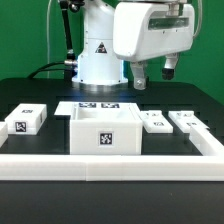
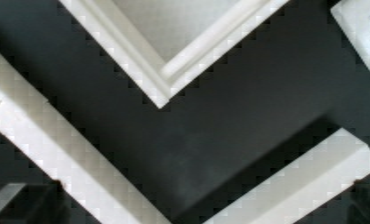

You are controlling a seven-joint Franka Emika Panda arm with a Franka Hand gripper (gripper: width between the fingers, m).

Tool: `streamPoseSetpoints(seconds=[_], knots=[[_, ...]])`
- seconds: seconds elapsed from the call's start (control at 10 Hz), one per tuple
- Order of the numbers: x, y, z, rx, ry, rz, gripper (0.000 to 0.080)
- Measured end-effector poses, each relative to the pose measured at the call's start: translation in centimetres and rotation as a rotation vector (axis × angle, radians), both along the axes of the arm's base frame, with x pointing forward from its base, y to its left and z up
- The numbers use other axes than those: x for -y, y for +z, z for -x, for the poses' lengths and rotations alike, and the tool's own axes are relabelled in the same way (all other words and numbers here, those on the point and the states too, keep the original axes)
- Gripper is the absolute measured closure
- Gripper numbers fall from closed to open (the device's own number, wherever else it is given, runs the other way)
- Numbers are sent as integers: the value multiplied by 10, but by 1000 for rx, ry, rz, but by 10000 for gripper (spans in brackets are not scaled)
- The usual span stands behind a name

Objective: Assemble cabinet

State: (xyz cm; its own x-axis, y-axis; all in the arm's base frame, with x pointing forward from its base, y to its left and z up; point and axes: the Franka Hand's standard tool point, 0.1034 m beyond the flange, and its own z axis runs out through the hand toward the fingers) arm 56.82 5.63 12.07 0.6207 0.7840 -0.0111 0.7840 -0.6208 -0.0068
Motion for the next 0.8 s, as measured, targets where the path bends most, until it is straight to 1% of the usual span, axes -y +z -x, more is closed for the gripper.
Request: streamPoseSetpoints(seconds=[0.3,0.5,0.6,0.8], knots=[[1,-1,0,10,20,-2,1],[8,-11,8,39,182,-5,1],[10,-14,10,33,251,-4,1],[13,-17,12,21,271,-3,1]])
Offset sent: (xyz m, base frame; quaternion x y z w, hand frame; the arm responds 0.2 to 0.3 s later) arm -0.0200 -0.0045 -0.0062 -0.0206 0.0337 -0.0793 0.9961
